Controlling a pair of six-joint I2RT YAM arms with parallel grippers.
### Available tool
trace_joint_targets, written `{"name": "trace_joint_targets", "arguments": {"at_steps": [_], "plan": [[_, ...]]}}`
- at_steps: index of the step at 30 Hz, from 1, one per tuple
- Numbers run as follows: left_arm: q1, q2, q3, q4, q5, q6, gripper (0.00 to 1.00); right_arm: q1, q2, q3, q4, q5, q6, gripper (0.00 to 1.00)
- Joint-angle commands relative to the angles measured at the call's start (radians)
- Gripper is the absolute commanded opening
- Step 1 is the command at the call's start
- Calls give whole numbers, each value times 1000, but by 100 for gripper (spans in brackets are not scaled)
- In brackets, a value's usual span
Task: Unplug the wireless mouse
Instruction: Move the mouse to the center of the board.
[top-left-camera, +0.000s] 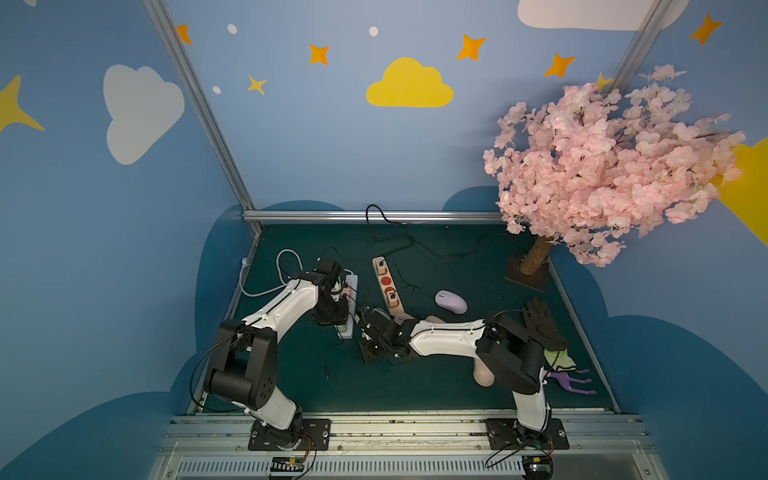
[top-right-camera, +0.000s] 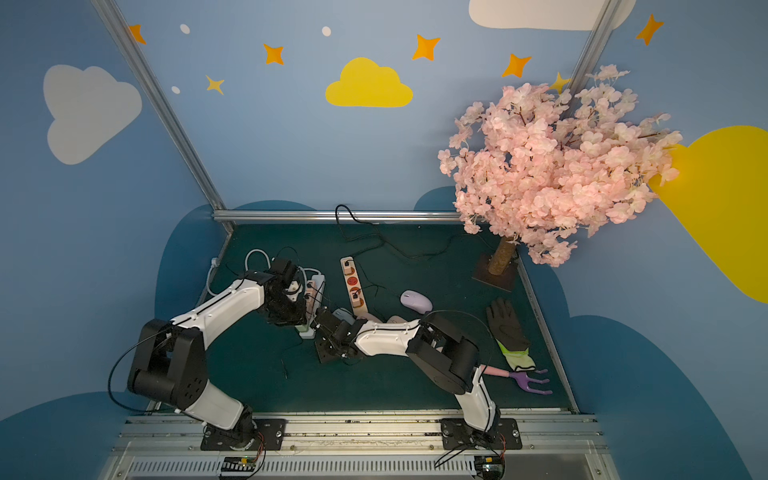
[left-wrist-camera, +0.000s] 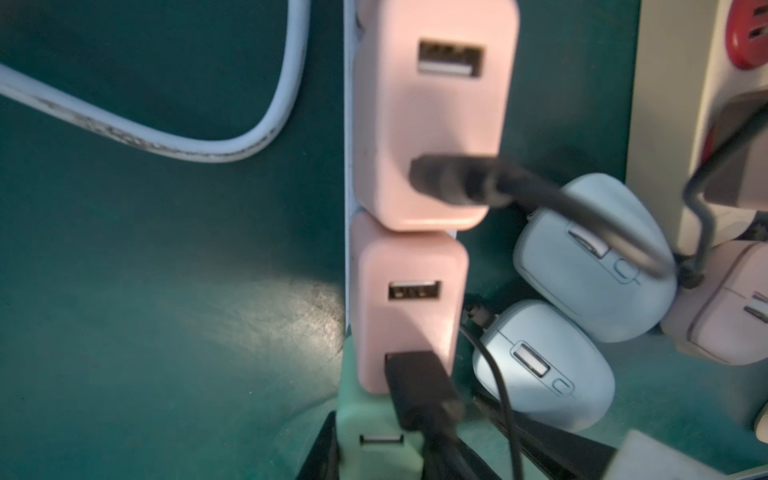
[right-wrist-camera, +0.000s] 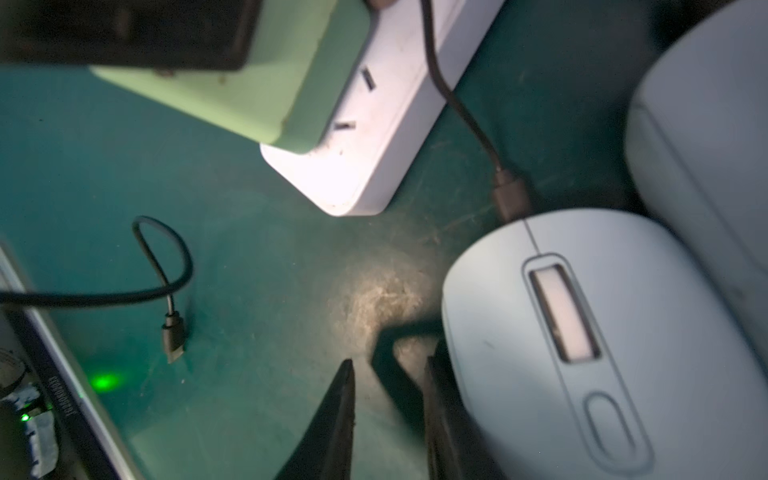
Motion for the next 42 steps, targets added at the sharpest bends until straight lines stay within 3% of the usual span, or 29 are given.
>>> {"name": "trace_joint_targets", "arguments": {"at_steps": [1, 6, 13, 21, 42], "plan": [[-4, -17, -14, -48, 39, -10, 8, -31, -28, -34, 63, -75, 16, 36], [7, -34, -25, -32, 82, -24, 6, -61, -35, -36, 131, -157, 47, 46], [75, -94, -86, 11, 207, -79, 4, -113, -39, -52, 181, -200, 146, 46], [128, -203, -250, 141, 311, -208, 4, -133, -8, -35, 213, -246, 225, 45], [163, -189, -252, 132, 308, -190, 4, -70, -59, -69, 248, -276, 241, 44]]}}
